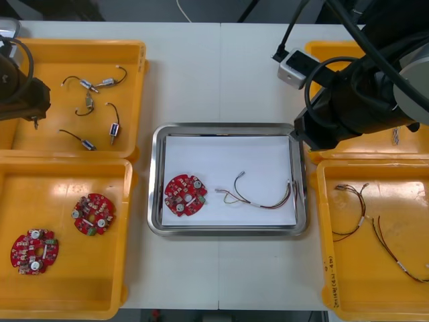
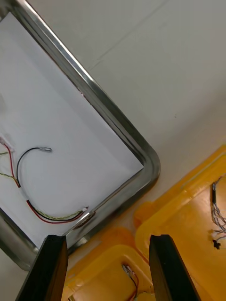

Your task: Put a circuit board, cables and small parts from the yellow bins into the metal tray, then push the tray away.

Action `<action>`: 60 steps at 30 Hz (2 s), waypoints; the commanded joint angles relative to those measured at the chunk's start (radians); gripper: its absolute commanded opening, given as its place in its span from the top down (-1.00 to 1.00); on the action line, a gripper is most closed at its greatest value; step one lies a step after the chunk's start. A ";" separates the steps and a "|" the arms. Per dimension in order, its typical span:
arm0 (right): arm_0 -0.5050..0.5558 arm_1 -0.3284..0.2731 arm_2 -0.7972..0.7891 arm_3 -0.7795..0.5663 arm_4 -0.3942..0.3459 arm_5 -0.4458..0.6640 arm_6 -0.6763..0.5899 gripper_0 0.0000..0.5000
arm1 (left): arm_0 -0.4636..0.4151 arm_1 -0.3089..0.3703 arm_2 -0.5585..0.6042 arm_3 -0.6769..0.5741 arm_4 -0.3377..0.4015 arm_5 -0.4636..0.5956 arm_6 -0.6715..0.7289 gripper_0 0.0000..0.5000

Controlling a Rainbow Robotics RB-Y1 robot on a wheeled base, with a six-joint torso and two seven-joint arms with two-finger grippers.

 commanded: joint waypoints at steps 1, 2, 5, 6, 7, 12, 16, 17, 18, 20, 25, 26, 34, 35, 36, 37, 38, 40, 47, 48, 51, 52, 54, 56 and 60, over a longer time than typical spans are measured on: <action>0.028 -0.049 -0.066 -0.031 0.057 0.003 0.032 -1.00 | -0.031 0.034 0.000 -0.142 0.019 0.106 -0.056 1.00; 0.034 -0.049 -0.078 -0.029 0.064 0.003 0.033 -1.00 | -0.031 0.034 -0.005 -0.163 0.031 0.125 -0.053 1.00; 0.043 -0.049 -0.128 -0.006 0.073 0.003 0.035 -1.00 | -0.031 0.025 -0.017 -0.232 0.074 0.139 -0.041 1.00; 0.043 -0.049 -0.139 0.001 0.072 0.003 0.035 -1.00 | -0.031 0.021 -0.020 -0.246 0.082 0.139 -0.038 1.00; 0.043 -0.050 -0.161 0.017 0.069 0.003 0.036 -1.00 | -0.031 0.014 -0.028 -0.274 0.094 0.139 -0.030 1.00; 0.043 -0.049 -0.256 0.080 0.069 0.003 0.035 -1.00 | -0.031 -0.027 -0.081 -0.383 0.123 0.139 0.017 1.00; 0.043 -0.052 -0.306 0.124 0.081 0.003 0.033 -1.00 | -0.040 -0.067 -0.126 -0.429 0.128 0.139 0.073 1.00; 0.042 -0.053 -0.319 0.138 0.090 0.003 0.035 -1.00 | -0.044 -0.078 -0.139 -0.442 0.128 0.139 0.089 1.00; 0.042 -0.056 -0.328 0.150 0.100 0.003 0.035 -1.00 | -0.050 -0.090 -0.158 -0.447 0.131 0.139 0.105 1.00; 0.042 -0.061 -0.342 0.170 0.115 0.003 0.035 -1.00 | -0.064 -0.107 -0.184 -0.455 0.132 0.139 0.125 1.00; 0.042 -0.069 -0.380 0.218 0.152 0.003 0.035 -1.00 | -0.104 -0.154 -0.255 -0.462 0.132 0.139 0.177 1.00; 0.042 -0.072 -0.388 0.230 0.161 0.003 0.036 -1.00 | -0.113 -0.165 -0.274 -0.462 0.132 0.139 0.191 1.00; 0.040 -0.081 -0.438 0.317 0.221 0.003 0.049 -1.00 | -0.133 -0.231 -0.385 -0.449 0.120 0.139 0.221 1.00; 0.040 -0.081 -0.443 0.323 0.222 0.003 0.049 -1.00 | -0.133 -0.234 -0.394 -0.444 0.120 0.139 0.223 1.00; 0.039 -0.082 -0.452 0.339 0.222 0.003 0.049 -1.00 | -0.133 -0.237 -0.411 -0.432 0.120 0.139 0.226 1.00; 0.036 -0.086 -0.461 0.354 0.222 0.003 0.049 -1.00 | -0.133 -0.242 -0.428 -0.419 0.119 0.134 0.231 1.00; 0.033 -0.086 -0.464 0.363 0.222 0.003 0.049 -1.00 | -0.135 -0.243 -0.434 -0.413 0.119 0.128 0.232 1.00; 0.017 -0.093 -0.478 0.399 0.222 0.003 0.050 -1.00 | -0.136 -0.251 -0.465 -0.387 0.114 0.095 0.237 1.00; -0.033 -0.109 -0.494 0.498 0.231 0.003 0.050 -1.00 | -0.138 -0.268 -0.534 -0.315 0.100 0.009 0.249 1.00; -0.044 -0.112 -0.494 0.521 0.233 0.003 0.052 -1.00 | -0.138 -0.271 -0.548 -0.306 0.088 -0.006 0.251 1.00; -0.070 -0.116 -0.494 0.575 0.244 0.003 0.061 -1.00 | -0.138 -0.274 -0.575 -0.281 0.079 -0.037 0.254 1.00; -0.079 -0.116 -0.494 0.595 0.247 0.003 0.064 -1.00 | -0.138 -0.274 -0.583 -0.272 0.079 -0.044 0.255 1.00; -0.098 -0.118 -0.494 0.626 0.251 0.003 0.072 -1.00 | -0.136 -0.277 -0.589 -0.261 0.079 -0.060 0.258 0.99; -0.124 -0.119 -0.492 0.670 0.253 0.003 0.084 -1.00 | -0.138 -0.279 -0.609 -0.238 0.076 -0.083 0.260 1.00; -0.159 -0.119 -0.494 0.728 0.256 0.003 0.098 -1.00 | -0.138 -0.279 -0.637 -0.208 0.059 -0.121 0.263 0.99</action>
